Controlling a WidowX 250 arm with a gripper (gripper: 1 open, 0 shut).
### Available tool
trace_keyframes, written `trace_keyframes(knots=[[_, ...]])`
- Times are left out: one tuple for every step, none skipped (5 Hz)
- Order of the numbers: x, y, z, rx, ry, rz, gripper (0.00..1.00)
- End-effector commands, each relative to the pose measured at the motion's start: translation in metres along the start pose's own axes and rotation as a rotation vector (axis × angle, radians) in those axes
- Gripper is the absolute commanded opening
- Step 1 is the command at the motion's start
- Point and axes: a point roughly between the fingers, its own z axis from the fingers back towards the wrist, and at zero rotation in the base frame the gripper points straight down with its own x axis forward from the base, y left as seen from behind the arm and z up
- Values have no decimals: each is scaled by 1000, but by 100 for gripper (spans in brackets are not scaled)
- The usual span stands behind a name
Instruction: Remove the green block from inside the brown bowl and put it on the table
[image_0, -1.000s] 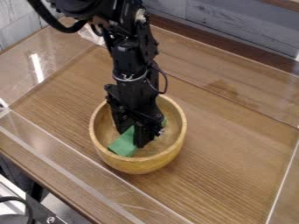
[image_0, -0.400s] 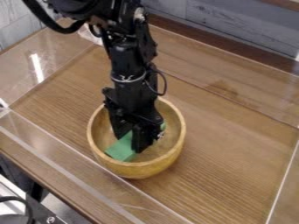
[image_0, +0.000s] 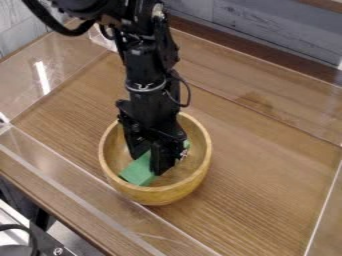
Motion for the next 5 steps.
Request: trace_keyframes(knots=[[7, 3, 17, 9, -59, 10, 0], [6, -1, 23, 3, -57, 13, 0], [5, -6, 29, -2, -60, 15, 0], [5, -11, 35, -7, -63, 20, 0], [5, -17, 41, -13, -68, 23, 0]])
